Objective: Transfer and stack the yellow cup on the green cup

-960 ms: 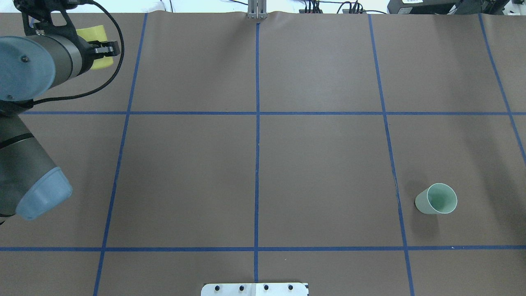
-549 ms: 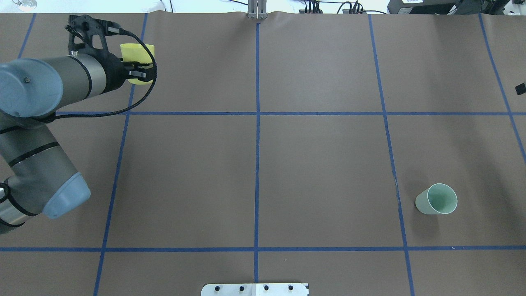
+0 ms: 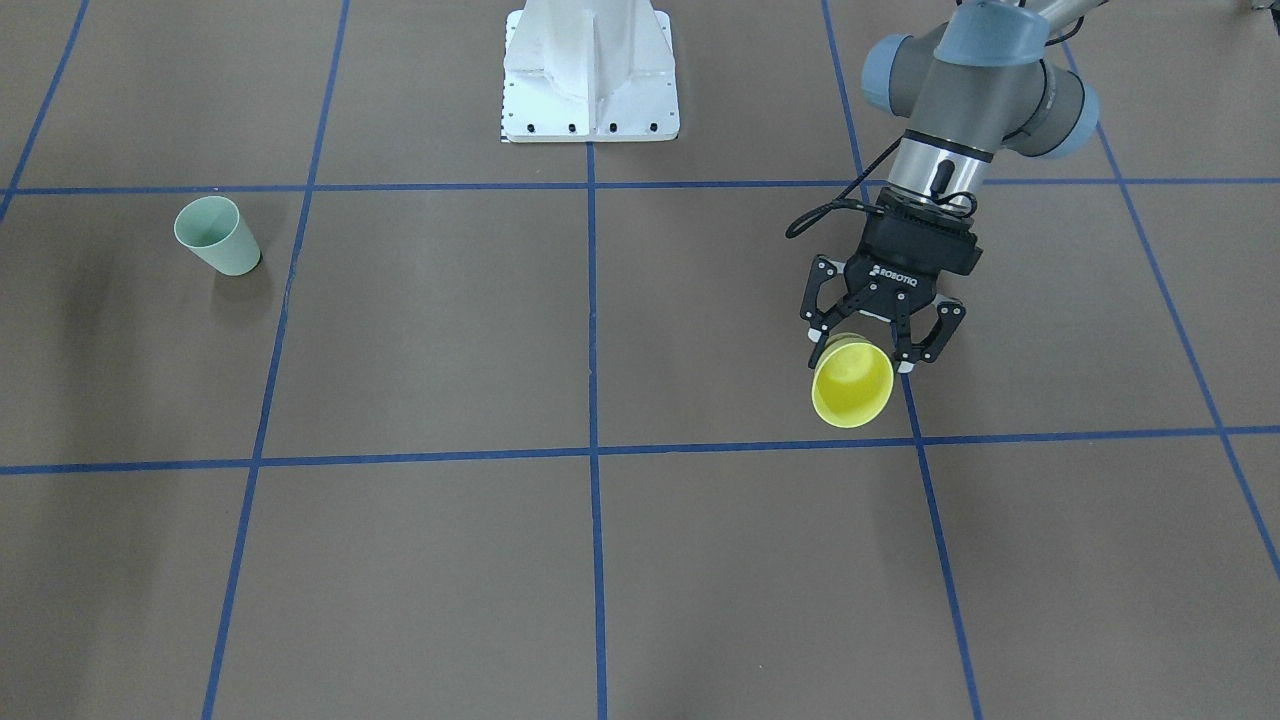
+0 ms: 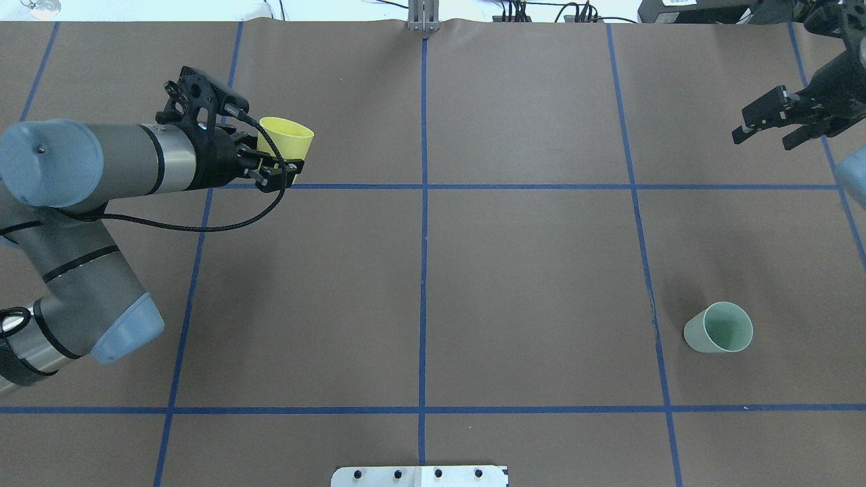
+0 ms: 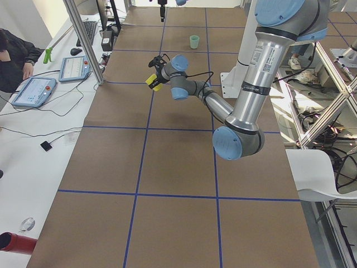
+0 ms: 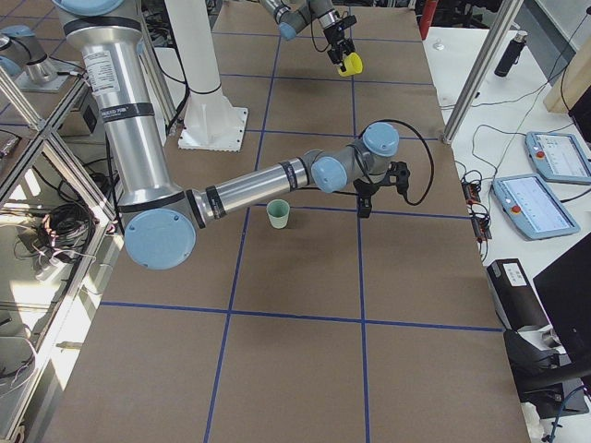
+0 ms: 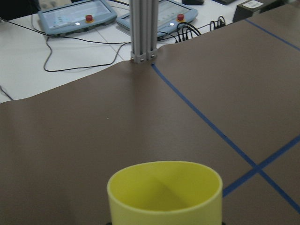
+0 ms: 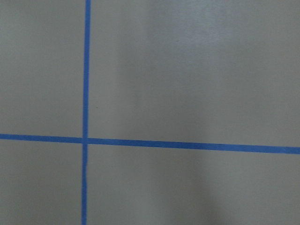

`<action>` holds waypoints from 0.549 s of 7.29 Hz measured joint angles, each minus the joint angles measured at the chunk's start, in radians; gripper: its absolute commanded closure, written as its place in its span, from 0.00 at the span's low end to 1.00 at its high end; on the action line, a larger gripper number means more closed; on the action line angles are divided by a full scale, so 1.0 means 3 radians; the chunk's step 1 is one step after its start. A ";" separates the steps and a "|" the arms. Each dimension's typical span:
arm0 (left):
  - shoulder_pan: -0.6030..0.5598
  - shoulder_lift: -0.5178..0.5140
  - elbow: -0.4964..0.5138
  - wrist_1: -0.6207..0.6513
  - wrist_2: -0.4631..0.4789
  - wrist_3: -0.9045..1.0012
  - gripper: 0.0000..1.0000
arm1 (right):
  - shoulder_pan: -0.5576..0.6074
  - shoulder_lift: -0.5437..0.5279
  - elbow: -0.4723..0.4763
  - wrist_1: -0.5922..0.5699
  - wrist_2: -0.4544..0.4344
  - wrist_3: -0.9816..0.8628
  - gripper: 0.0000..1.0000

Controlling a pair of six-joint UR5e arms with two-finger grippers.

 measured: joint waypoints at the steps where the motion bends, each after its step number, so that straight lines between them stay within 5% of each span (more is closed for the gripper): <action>1: 0.0028 -0.0041 0.0008 -0.0117 -0.0083 0.0010 1.00 | -0.0116 0.0158 0.0009 -0.0001 0.0002 0.0103 0.02; 4: 0.0327 -0.0158 0.0009 -0.0376 -0.0132 0.0011 1.00 | -0.0546 0.0559 0.0060 0.0413 -0.0036 0.0367 0.02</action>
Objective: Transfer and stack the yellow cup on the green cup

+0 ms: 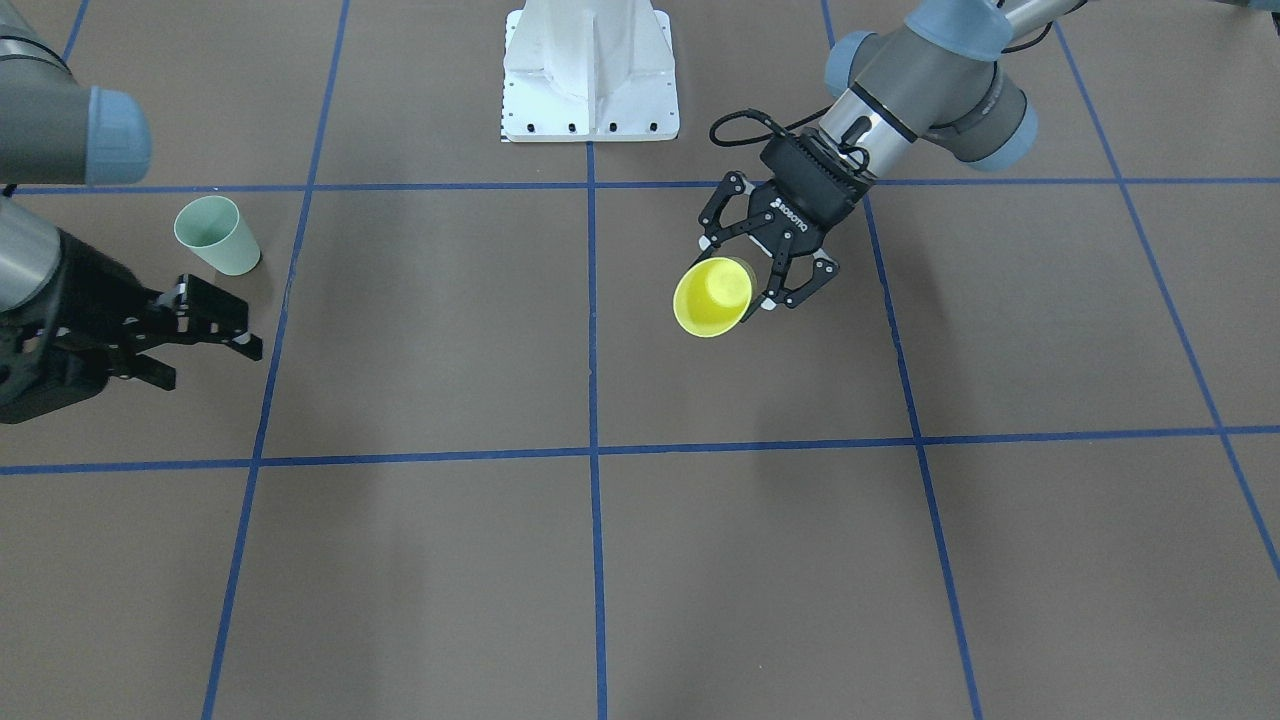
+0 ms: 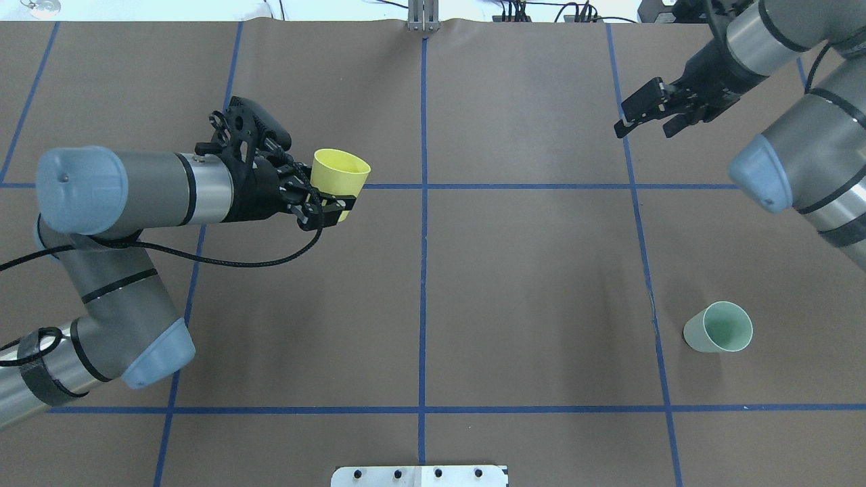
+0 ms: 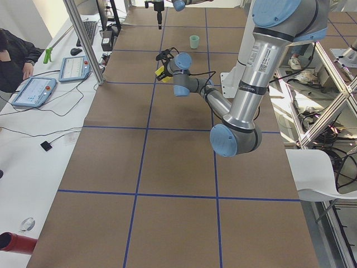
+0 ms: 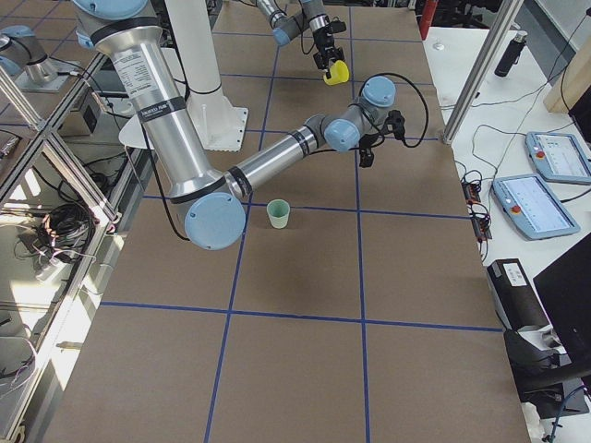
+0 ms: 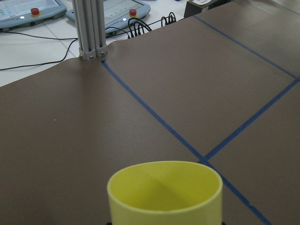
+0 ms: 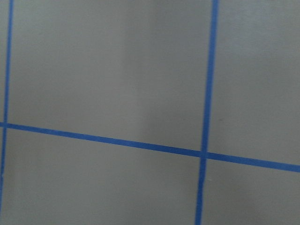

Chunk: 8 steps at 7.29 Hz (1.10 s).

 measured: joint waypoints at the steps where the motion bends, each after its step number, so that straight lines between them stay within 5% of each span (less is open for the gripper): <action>1: 0.0114 -0.0043 0.0000 -0.0052 -0.0012 0.0006 1.00 | -0.0149 0.0062 -0.0010 0.0325 -0.0038 0.0267 0.02; 3: 0.0280 -0.0142 0.0047 -0.0205 -0.0085 0.0086 1.00 | -0.0379 0.0237 -0.0045 0.0705 -0.0063 0.0666 0.02; 8: 0.0526 -0.0291 0.0186 -0.0422 -0.0096 0.0132 1.00 | -0.0804 0.0574 -0.0065 0.0777 -0.0077 0.0834 0.05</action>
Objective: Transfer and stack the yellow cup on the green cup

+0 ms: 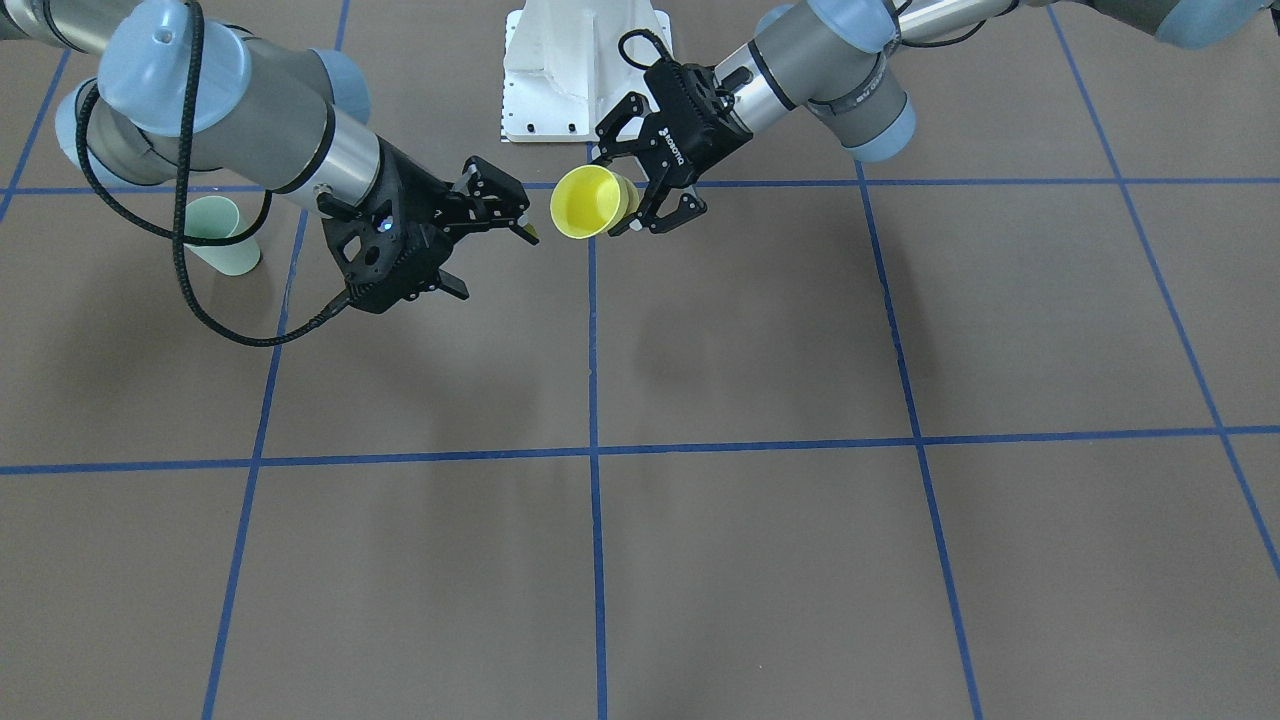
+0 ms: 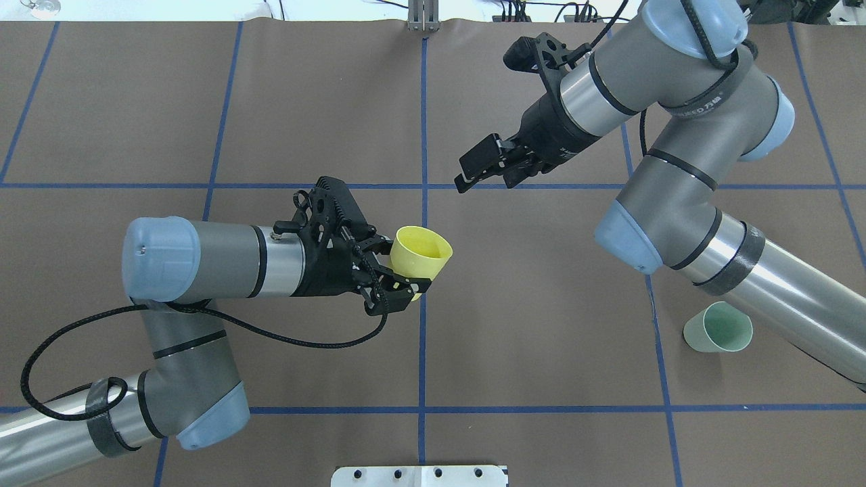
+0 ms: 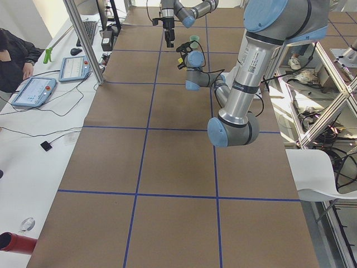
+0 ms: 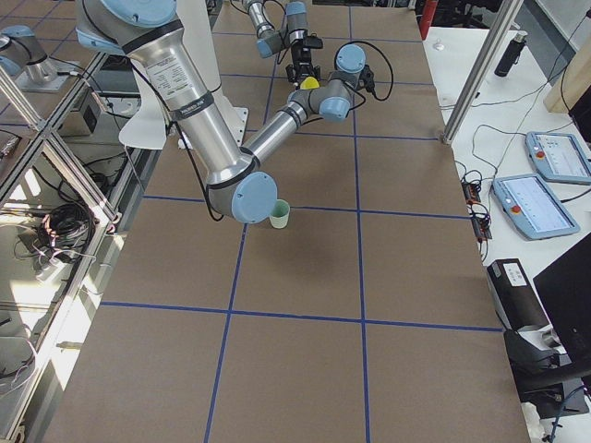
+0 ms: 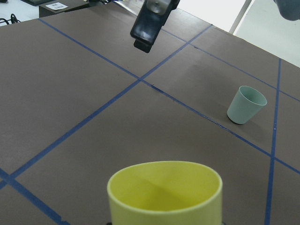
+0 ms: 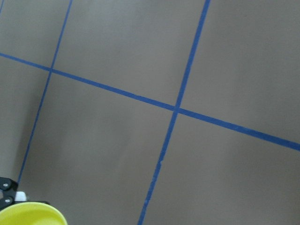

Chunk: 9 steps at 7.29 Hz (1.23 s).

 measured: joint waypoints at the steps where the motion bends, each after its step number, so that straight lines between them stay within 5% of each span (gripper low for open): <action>1: 0.0008 -0.0080 0.0066 -0.0004 0.0004 0.0001 1.00 | -0.0040 0.0015 -0.0007 -0.0001 -0.0004 0.0003 0.06; 9: -0.0008 -0.0230 0.0739 -0.1097 0.0013 0.0008 1.00 | -0.0111 0.0010 -0.0066 -0.0018 0.0087 0.0095 0.11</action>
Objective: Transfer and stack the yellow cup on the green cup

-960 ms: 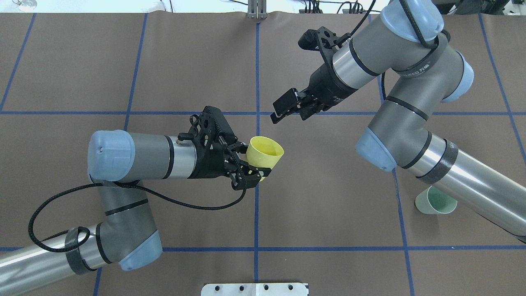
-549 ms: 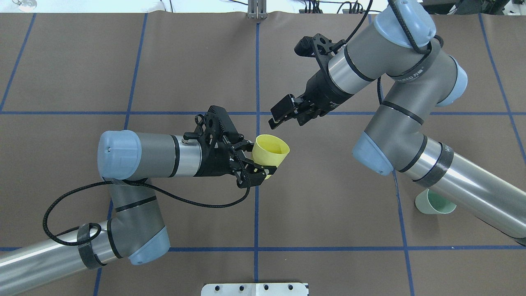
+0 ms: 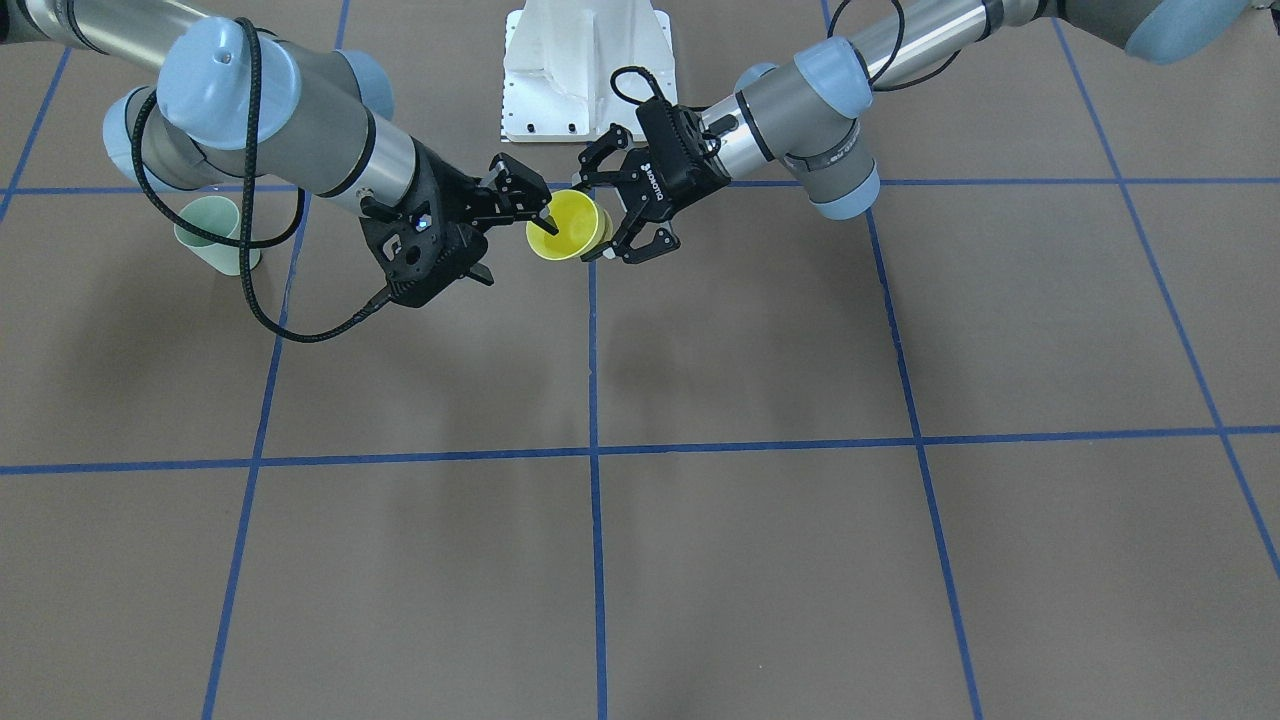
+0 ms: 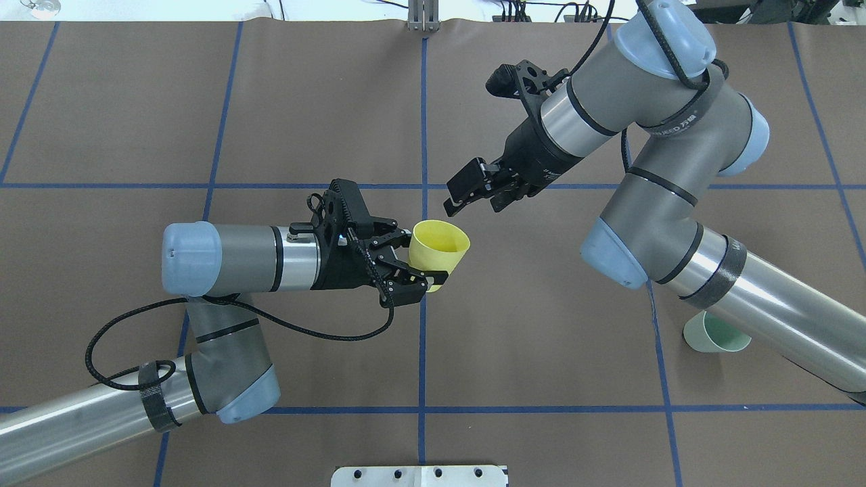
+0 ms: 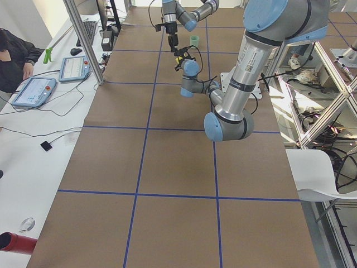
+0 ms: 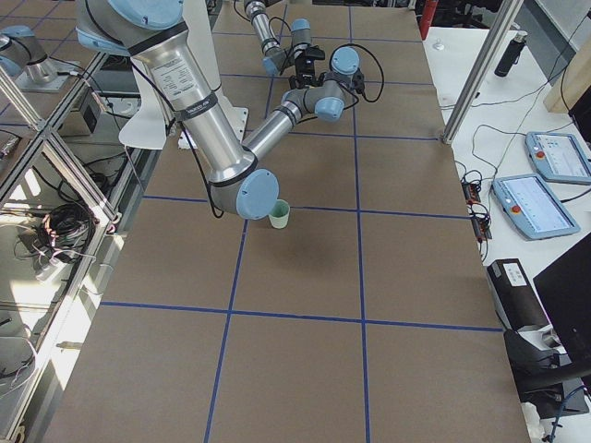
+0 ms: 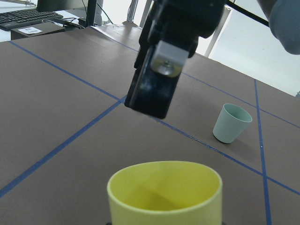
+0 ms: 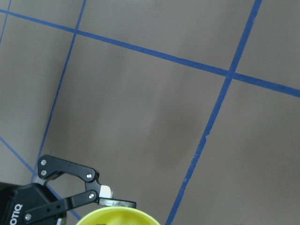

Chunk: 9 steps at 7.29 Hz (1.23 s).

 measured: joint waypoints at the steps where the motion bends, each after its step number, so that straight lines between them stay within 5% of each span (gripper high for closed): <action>1: 0.0000 -0.0006 0.0008 -0.0066 0.0002 -0.0001 1.00 | -0.0003 -0.0003 -0.0006 -0.0001 0.0013 0.0023 0.12; 6: 0.0001 -0.0089 0.0092 -0.0113 0.0076 -0.0006 1.00 | -0.0037 -0.0020 -0.0013 -0.0007 0.0142 0.0061 0.20; 8: -0.0001 -0.0116 0.0109 -0.0116 0.0080 -0.0010 1.00 | -0.0075 -0.0031 -0.0013 -0.0011 0.0156 0.0063 0.48; 9: -0.0002 -0.0118 0.0111 -0.0118 0.0079 -0.0012 1.00 | -0.0082 -0.0042 -0.0013 -0.0012 0.0158 0.0063 0.52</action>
